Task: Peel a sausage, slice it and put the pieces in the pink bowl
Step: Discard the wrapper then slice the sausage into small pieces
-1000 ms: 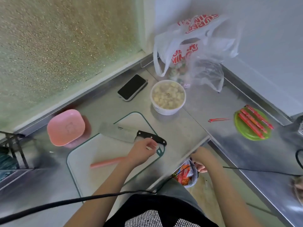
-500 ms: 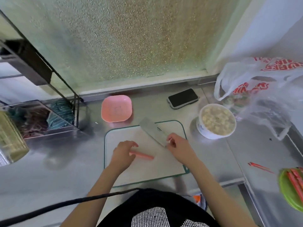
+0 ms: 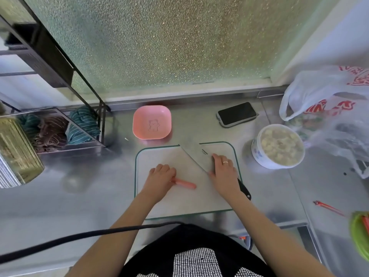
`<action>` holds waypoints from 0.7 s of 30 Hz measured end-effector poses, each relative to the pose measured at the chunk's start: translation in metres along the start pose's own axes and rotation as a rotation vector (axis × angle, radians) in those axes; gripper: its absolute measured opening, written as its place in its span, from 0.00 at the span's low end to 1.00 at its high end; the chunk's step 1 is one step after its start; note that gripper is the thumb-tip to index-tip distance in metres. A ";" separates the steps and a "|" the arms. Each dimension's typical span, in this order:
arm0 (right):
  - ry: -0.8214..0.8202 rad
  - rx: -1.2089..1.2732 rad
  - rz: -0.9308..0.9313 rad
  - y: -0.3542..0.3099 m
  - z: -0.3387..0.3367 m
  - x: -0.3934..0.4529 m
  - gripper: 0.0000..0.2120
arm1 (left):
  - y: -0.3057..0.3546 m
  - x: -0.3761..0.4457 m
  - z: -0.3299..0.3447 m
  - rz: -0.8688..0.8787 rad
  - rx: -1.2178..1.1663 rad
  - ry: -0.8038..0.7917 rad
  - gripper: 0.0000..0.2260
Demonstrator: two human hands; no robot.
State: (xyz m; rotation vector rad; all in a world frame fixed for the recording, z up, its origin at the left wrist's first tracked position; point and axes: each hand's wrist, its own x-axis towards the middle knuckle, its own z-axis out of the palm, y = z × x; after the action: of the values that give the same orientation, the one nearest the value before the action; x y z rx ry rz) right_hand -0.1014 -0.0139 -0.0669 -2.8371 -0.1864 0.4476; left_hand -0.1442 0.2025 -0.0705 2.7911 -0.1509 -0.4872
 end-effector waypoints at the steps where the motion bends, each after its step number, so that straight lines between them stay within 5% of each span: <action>1: -0.004 0.017 0.026 0.000 0.001 0.000 0.27 | -0.001 0.001 0.001 0.020 0.019 -0.002 0.08; 7: -0.040 0.050 0.129 -0.003 -0.001 0.004 0.35 | -0.002 0.000 0.005 -0.017 -0.020 -0.050 0.07; 13: -0.018 0.115 0.127 -0.008 -0.005 0.006 0.22 | 0.005 -0.003 0.000 0.033 -0.233 0.079 0.19; 21: -0.027 0.363 0.102 0.000 -0.005 -0.009 0.12 | 0.001 0.003 0.012 -0.152 -0.339 0.006 0.08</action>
State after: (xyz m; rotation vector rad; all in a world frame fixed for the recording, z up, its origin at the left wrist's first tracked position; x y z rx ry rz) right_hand -0.1087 -0.0164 -0.0596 -2.4919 0.0336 0.4856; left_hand -0.1454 0.1975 -0.0814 2.4809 0.1354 -0.4891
